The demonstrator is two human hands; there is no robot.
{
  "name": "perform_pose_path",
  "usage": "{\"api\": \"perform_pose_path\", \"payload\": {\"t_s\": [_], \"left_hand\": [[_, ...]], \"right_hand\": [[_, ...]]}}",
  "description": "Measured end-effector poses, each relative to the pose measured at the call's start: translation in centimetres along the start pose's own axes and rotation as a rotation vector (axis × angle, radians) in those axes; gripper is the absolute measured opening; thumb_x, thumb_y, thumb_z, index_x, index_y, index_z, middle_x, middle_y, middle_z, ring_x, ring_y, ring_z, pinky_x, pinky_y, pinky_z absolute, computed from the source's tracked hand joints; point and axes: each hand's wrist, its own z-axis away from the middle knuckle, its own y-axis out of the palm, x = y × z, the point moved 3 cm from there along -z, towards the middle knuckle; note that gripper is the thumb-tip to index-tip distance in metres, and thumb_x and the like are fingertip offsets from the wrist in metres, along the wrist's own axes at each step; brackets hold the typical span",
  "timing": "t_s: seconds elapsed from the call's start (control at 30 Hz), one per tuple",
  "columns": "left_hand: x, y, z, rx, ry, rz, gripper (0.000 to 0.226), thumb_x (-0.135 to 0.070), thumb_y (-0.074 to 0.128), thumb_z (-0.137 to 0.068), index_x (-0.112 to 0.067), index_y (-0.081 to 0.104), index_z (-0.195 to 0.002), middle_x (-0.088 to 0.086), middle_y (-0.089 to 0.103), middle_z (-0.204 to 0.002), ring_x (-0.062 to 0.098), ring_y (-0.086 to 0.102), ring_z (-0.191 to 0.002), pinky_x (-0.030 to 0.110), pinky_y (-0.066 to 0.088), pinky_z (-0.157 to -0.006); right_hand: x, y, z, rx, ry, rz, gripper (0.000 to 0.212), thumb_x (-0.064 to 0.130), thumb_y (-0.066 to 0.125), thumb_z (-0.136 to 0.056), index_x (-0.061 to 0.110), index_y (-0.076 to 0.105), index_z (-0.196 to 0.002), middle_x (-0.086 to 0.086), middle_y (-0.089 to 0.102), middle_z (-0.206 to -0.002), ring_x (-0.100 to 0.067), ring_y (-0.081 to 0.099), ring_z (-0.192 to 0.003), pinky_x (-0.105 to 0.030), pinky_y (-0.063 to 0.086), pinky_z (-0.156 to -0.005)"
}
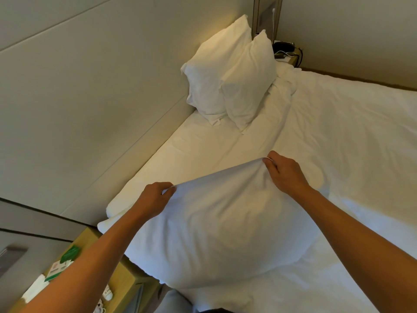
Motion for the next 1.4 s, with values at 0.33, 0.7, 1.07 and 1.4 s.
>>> {"api": "perform_pose_path", "payload": {"t_s": [0.33, 0.7, 1.07, 1.4], "left_hand": [[1.0, 1.0, -1.2, 0.051, -0.036, -0.034, 0.035, -0.035, 0.054, -0.104, -0.023, 0.063, -0.073, -0.001, 0.063, -0.070, 0.019, 0.059, -0.070, 0.033, 0.043, -0.064], [1.8, 0.3, -1.2, 0.018, -0.002, 0.009, 0.036, -0.026, 0.049, -0.107, -0.001, 0.056, -0.081, 0.012, 0.055, -0.070, 0.033, 0.055, -0.069, 0.043, 0.052, -0.066], [0.3, -2.7, -0.5, -0.114, 0.013, 0.026, 0.035, -0.025, 0.049, -0.107, -0.002, 0.059, -0.082, 0.018, 0.062, -0.074, 0.039, 0.065, -0.074, 0.053, 0.057, -0.073], [-2.9, -9.0, 1.2, -0.334, 0.026, -0.013, 0.034, -0.031, 0.048, -0.106, -0.015, 0.061, -0.079, 0.006, 0.062, -0.070, 0.029, 0.066, -0.066, 0.046, 0.055, -0.072]], "right_hand": [[-0.9, 0.8, 0.9, 0.082, 0.065, 0.061, 0.035, 0.042, 0.036, -0.110, 0.019, 0.057, -0.095, 0.001, 0.063, -0.077, -0.020, 0.062, -0.071, -0.044, 0.055, -0.071], [-0.9, 0.9, 1.9, -0.030, 0.126, -0.081, 0.024, 0.033, 0.047, -0.109, 0.021, 0.059, -0.092, 0.009, 0.060, -0.069, -0.012, 0.060, -0.061, -0.034, 0.052, -0.065], [2.2, -1.0, 0.3, -0.136, 0.222, -0.192, 0.029, 0.035, 0.055, -0.106, 0.020, 0.073, -0.089, 0.006, 0.072, -0.074, -0.007, 0.068, -0.072, -0.025, 0.050, -0.067], [8.3, -6.3, -3.6, -0.290, 0.089, -0.148, 0.038, 0.036, 0.053, -0.107, 0.010, 0.071, -0.086, -0.003, 0.070, -0.075, -0.023, 0.067, -0.072, -0.043, 0.058, -0.072]]}}
